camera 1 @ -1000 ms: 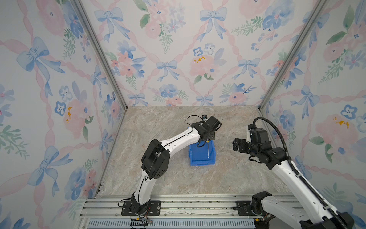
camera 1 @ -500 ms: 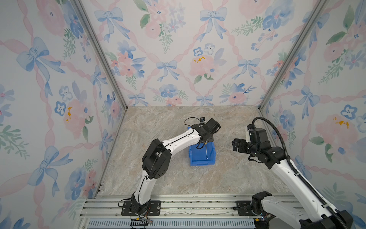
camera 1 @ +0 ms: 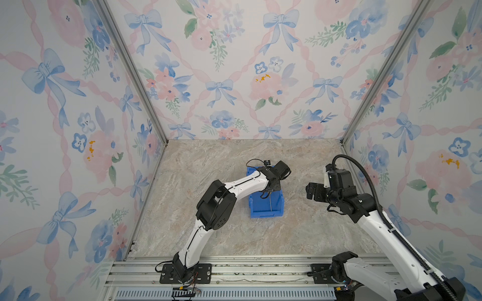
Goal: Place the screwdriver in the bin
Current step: 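Lower the screwdriver upright into the blue bin with the left gripper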
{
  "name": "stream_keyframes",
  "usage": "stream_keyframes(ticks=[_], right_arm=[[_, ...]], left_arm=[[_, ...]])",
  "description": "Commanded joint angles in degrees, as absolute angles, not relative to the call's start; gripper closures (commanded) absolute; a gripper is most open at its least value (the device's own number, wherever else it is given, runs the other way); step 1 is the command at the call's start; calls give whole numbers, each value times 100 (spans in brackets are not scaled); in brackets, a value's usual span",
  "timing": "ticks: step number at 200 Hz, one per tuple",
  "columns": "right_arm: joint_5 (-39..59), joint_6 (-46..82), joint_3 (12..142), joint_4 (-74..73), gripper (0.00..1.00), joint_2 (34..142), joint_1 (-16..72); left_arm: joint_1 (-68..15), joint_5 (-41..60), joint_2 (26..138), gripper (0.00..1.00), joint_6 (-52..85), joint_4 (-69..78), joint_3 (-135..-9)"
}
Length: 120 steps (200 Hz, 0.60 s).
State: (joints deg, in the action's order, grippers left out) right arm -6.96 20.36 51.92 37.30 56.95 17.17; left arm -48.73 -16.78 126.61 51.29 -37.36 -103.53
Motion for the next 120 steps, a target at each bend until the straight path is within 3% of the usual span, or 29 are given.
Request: stream_keyframes(ticks=[1,120], right_arm=[[-611,1975,5106,3750,3,5651,1648],[-606,1960,5085,3752,3,5522,1644]], left_arm=[[-4830,-1821,12826,100,5225,-3753,-10416],[-4825,-1906,12708,100,5406,-3727,-10172]])
